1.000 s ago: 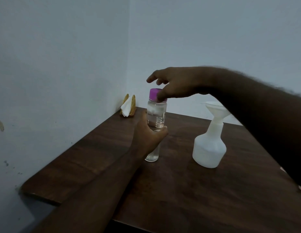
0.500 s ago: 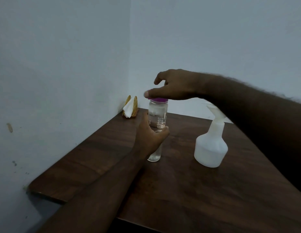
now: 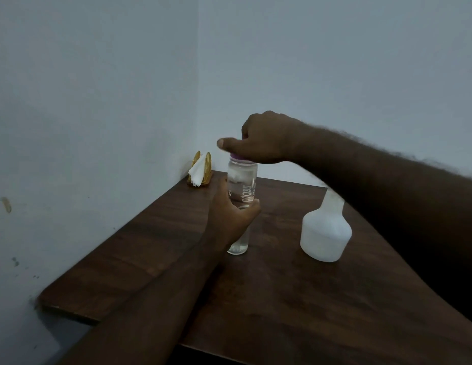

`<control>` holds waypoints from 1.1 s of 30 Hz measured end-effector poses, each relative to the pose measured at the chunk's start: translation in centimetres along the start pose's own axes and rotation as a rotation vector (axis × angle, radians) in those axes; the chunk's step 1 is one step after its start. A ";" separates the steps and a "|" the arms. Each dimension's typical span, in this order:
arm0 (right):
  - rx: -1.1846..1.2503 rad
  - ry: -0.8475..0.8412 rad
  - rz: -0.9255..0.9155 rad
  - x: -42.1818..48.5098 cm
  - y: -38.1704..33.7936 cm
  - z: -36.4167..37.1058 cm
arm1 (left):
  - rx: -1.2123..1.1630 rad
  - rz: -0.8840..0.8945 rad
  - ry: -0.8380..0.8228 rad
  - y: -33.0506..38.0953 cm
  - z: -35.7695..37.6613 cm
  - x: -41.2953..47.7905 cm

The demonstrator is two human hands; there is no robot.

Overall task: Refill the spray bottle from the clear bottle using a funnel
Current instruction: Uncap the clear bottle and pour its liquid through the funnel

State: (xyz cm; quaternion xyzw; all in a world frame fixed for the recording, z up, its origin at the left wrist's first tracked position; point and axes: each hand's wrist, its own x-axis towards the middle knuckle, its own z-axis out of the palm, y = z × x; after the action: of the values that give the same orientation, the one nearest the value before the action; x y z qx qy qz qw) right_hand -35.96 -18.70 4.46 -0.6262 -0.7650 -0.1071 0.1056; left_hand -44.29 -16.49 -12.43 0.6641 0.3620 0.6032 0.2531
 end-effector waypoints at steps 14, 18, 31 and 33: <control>-0.120 0.063 -0.026 0.5 -0.7 0.1 | 0.027 0.004 0.019 -0.4 0.0 0.2; 0.064 -0.022 -0.092 0.3 -0.4 -0.8 | 0.017 -0.026 0.013 -0.5 0.0 0.2; 0.686 0.189 -0.071 -1.0 1.9 -0.7 | 0.009 -0.025 -0.004 0.0 0.0 0.0; 0.619 0.186 -0.076 -1.0 2.0 -0.2 | 0.021 -0.014 -0.007 0.0 0.0 0.0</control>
State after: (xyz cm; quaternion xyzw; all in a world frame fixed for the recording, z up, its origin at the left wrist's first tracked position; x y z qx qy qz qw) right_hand -33.82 -19.33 4.40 -0.5228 -0.7713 0.0698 0.3563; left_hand -44.24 -16.47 -12.40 0.6664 0.3722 0.5950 0.2516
